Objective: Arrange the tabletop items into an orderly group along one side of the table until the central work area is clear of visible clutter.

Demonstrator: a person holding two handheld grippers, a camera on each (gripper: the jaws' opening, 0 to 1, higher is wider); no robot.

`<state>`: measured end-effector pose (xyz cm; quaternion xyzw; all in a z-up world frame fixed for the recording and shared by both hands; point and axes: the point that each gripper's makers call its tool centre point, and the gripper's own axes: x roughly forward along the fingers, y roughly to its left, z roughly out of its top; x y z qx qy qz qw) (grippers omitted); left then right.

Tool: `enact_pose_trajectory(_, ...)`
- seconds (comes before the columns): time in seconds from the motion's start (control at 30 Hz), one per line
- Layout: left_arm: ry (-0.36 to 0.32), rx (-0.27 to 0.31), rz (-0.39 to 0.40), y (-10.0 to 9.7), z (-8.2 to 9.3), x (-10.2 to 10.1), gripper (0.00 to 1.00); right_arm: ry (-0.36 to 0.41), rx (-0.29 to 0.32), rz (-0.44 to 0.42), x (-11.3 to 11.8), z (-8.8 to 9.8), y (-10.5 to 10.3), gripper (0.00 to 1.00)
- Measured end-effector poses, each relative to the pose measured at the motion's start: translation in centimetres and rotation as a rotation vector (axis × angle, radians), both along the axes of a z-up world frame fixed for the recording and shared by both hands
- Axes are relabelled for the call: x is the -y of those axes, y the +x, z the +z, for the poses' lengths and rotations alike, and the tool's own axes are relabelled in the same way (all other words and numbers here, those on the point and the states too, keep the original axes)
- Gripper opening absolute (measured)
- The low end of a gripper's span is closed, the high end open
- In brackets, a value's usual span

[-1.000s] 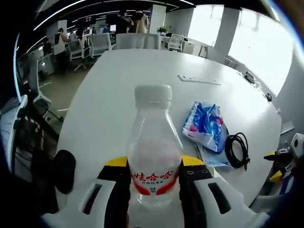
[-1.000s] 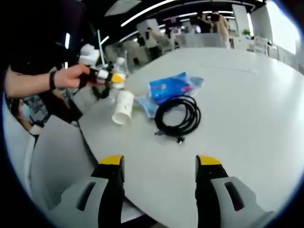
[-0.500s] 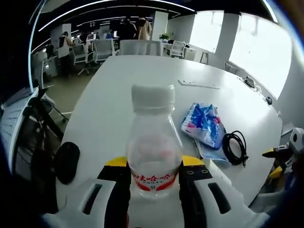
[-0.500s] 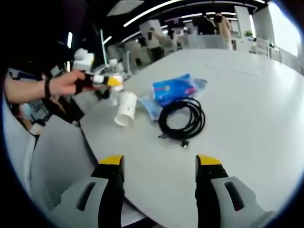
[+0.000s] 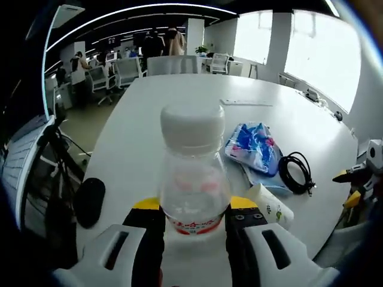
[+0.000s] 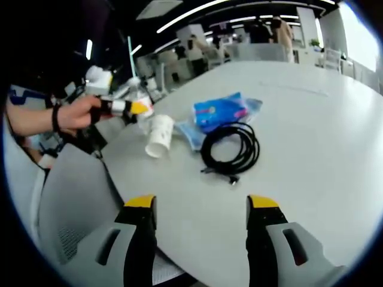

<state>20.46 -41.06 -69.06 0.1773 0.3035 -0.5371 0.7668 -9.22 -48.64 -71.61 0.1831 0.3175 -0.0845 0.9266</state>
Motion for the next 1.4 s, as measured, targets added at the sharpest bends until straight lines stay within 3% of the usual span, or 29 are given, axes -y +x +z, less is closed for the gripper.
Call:
enact_pose_trajectory(0.4,0.012,0.052,-0.018,-0.6,-0.2,-0.7,0.38,-0.004,0.004,0.006,0.4,0.2,0.3,0.59)
enact_pose_trajectory(1.07,-0.004,0.046,0.013,-0.6,-0.2,-0.9,0.38,-0.001,0.003,0.004,0.1,0.0,0.0,0.58)
enact_pose_trajectory(1.4,-0.008,0.037,0.022,0.1,-0.3,0.4,0.38,0.002,-0.002,-0.006,0.0,-0.2,-0.3,0.58)
